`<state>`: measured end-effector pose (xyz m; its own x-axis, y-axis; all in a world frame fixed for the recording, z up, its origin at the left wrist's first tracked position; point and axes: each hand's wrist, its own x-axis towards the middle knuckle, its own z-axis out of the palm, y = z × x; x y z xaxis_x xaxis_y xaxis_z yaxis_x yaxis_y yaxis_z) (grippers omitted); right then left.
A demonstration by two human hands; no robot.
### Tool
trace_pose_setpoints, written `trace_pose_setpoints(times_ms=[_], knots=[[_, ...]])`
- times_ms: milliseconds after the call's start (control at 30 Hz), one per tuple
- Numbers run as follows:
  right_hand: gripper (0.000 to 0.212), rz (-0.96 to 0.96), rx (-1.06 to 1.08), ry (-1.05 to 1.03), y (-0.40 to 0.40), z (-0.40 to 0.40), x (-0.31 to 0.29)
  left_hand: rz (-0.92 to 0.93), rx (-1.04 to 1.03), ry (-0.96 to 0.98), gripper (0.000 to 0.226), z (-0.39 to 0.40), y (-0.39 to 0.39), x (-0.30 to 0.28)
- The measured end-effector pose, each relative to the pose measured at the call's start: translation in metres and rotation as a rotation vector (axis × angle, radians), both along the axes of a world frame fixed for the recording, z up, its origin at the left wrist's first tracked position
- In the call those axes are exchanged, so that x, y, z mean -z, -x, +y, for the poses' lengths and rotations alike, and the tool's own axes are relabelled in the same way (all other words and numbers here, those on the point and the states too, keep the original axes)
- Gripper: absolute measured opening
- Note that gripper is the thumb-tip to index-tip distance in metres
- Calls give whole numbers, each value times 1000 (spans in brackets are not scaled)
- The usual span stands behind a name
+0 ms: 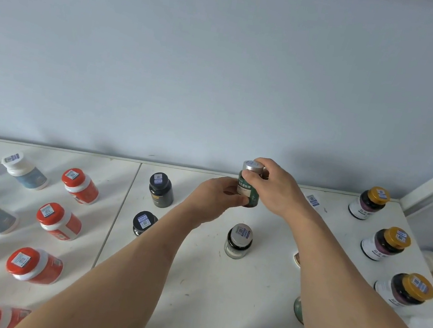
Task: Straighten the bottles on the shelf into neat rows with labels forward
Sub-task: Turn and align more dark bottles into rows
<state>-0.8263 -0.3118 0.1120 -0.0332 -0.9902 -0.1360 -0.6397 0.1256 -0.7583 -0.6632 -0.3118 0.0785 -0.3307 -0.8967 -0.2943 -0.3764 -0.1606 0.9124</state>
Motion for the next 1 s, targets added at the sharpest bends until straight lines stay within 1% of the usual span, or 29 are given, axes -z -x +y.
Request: trace_pose_setpoints(times_ms=[33,67,167,233,300,400,467,533,600,633,667,767,833,933,1000], knots=[[39,-10,-7,0,0,0,3,-49,-6,30,25,0,0,2],[40,-16,-18,-1,1,0,6,-138,-6,77,28,-1,0,5],[39,-12,-52,-23,0,0,21,-540,53,252,47,0,-3,13],[41,-12,-57,-45,-2,1,32,-767,134,381,44,3,-5,17],[45,0,-58,-65,-3,3,40,-879,202,501,37,5,-7,21],[45,1,-63,-72,-5,4,49,-947,247,608,29,6,-11,27],[46,-11,-60,-65,-5,3,54,-969,258,630,26,7,-12,27],[53,-3,-61,-77,-4,1,55,-971,250,637,27,8,-12,25],[66,30,-63,-100,-3,2,53,-971,239,653,28,11,-12,21],[70,48,-61,-89,-3,4,50,-970,232,668,28,14,-13,18],[69,73,-57,-54,-3,7,47,-973,227,690,28,17,-13,15],[50,200,-53,124,-3,20,33,-994,204,775,26,28,-12,3],[38,303,-79,197,-3,30,23,-1004,178,822,24,37,-10,-7],[28,452,-166,215,-2,48,9,-1013,145,891,19,52,-7,-23],[27,517,-211,217,-1,63,1,-1014,144,920,16,64,-4,-31]])
